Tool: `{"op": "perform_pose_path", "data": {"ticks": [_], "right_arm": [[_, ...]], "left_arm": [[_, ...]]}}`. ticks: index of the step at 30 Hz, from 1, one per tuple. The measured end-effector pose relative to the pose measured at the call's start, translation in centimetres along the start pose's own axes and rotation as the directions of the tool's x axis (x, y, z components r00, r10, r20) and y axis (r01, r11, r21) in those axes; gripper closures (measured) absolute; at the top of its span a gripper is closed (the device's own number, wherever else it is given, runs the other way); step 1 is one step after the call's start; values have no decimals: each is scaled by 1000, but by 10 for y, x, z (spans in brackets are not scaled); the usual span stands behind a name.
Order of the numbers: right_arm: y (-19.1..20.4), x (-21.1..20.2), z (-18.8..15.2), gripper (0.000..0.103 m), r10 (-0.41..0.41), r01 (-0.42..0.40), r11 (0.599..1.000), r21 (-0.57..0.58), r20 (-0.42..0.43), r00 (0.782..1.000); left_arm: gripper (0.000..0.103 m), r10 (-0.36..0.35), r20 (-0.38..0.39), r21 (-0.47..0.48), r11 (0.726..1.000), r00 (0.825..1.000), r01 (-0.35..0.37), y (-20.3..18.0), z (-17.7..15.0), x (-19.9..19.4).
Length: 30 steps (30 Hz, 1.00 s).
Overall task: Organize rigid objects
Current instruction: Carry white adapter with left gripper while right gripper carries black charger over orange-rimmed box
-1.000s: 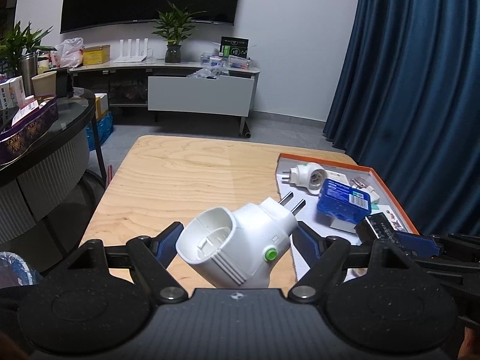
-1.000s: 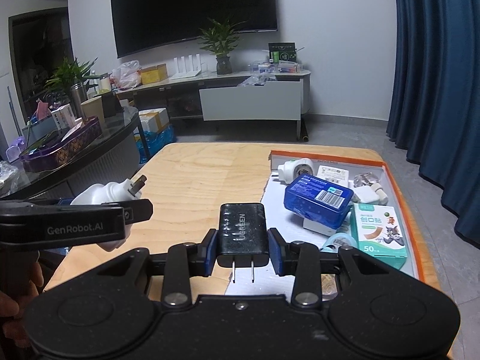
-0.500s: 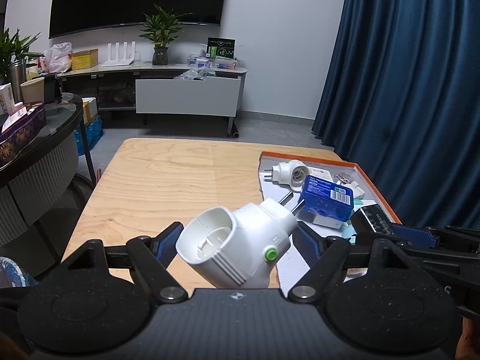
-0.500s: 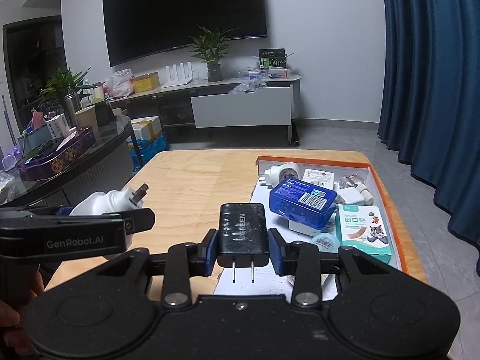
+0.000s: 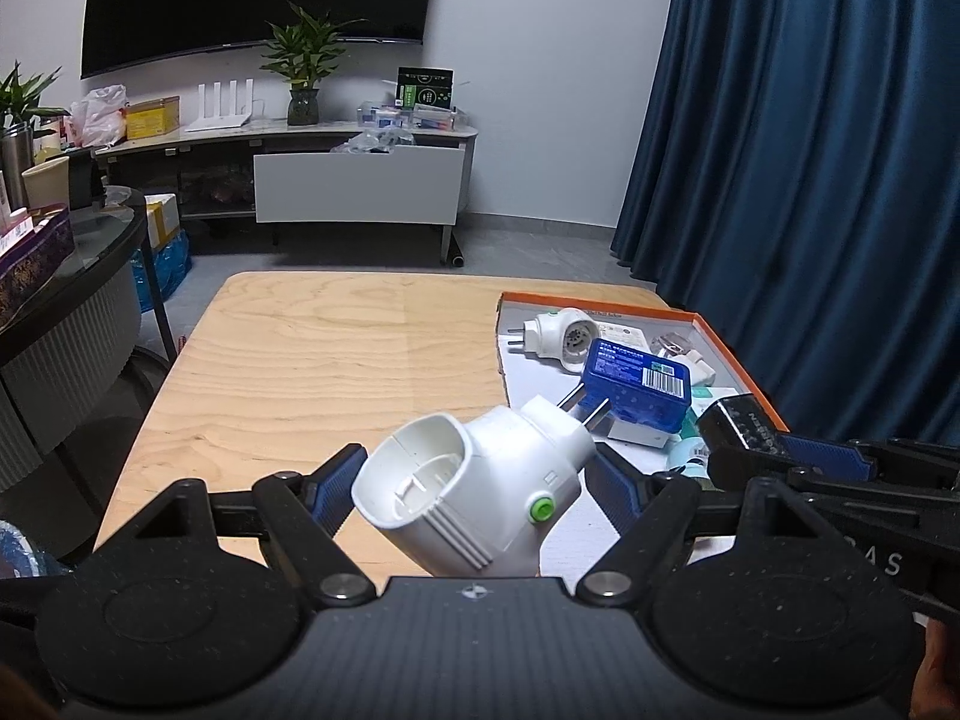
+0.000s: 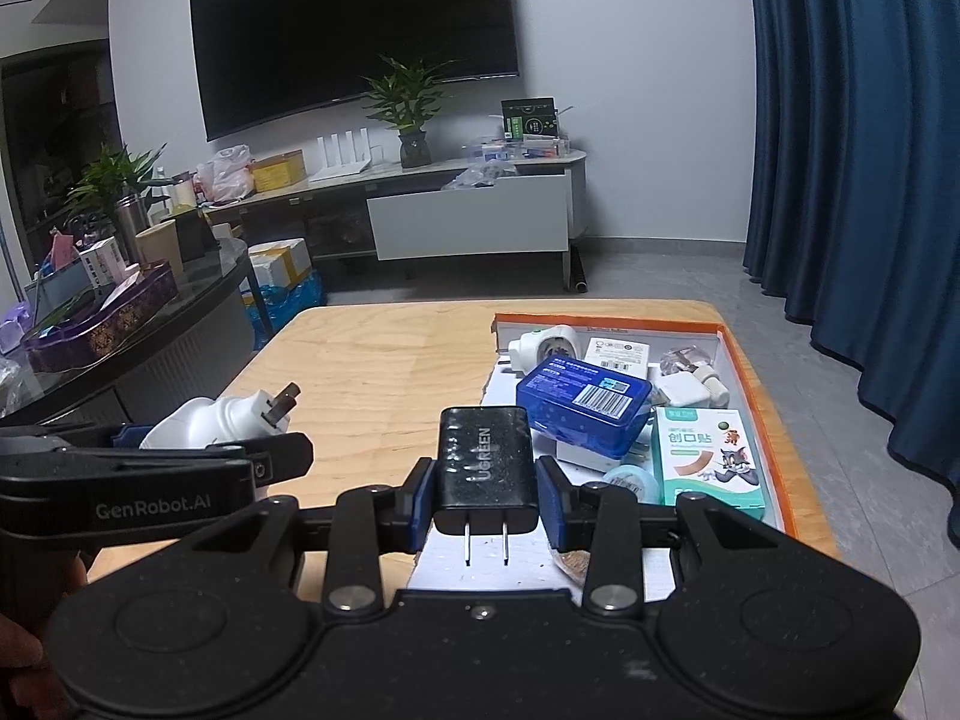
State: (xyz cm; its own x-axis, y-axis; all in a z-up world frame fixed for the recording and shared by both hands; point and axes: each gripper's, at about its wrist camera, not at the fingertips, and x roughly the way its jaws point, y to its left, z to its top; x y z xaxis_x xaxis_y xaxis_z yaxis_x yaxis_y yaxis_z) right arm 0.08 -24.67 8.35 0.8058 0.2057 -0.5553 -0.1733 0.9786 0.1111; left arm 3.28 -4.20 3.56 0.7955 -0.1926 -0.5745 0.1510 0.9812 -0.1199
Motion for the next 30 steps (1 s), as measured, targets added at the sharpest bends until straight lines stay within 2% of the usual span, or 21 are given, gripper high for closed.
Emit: {"op": "perform_pose_path", "data": {"ticks": [14,30], "right_arm": [[-20,0,2,59,-45,45,999,30,5,999],[-64,-4,1,59,-143,142,986,92,14,990]], "left_arm": [[22,-43,-14,33,999,999,44,-9,6,11],[22,-121,-45,95,988,992,125,-42,6,29]]}}
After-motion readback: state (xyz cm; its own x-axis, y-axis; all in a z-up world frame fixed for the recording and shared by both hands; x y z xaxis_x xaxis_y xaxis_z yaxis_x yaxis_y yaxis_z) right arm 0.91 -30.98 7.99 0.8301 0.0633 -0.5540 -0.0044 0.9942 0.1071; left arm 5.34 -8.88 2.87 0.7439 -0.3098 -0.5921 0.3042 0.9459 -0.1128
